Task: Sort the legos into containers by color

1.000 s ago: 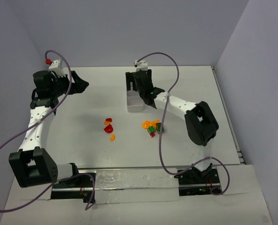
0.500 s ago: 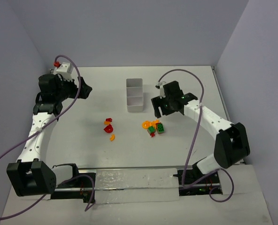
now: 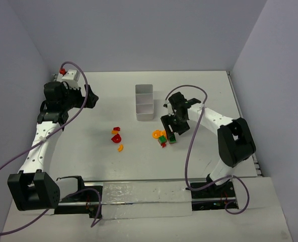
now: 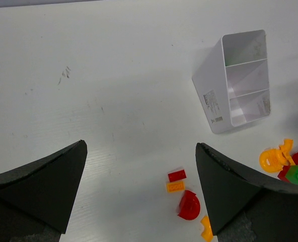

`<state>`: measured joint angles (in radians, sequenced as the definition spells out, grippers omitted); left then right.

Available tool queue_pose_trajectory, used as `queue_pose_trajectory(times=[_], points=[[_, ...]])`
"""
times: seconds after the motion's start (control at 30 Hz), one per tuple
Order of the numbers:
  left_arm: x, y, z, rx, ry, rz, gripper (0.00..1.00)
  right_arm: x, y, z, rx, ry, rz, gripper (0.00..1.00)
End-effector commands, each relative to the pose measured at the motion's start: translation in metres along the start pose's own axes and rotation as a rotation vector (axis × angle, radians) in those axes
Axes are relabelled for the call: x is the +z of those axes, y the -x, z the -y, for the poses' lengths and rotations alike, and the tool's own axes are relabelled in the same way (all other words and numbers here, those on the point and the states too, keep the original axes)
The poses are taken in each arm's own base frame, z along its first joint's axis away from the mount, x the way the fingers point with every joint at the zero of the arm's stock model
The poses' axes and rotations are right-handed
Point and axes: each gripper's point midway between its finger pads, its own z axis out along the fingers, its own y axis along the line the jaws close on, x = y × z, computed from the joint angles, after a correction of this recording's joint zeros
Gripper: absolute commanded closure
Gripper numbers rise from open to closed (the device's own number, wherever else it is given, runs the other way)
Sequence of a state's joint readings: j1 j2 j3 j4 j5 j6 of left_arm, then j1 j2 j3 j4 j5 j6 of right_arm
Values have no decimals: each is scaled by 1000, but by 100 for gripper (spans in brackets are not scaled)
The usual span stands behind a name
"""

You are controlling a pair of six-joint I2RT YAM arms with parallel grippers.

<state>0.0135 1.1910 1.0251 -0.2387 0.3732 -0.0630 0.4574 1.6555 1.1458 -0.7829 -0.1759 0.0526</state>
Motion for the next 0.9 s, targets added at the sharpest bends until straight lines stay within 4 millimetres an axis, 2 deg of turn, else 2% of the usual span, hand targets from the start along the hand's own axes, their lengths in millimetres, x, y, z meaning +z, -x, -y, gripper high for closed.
queue_pose_trajectory(times=[0.0,0.23,0.33,0.53,0.77,0.87], points=[[3,4,-1,16,4,7,1,0,7,-4,8,-12,-4,26],[7,4,-3,8,9,1,1,7,9,4,30,-62,-16,33],[8,0,-4,7,12,-6,1,9,9,7,37,-83,-20,40],[8,-2,-4,9,10,-10,1,14,9,11,42,-96,-24,47],[8,-4,-4,12,5,-18,1,18,6,9,30,-81,-38,50],[8,-5,-2,12,-2,-21,1,15,9,9,19,-76,-20,64]])
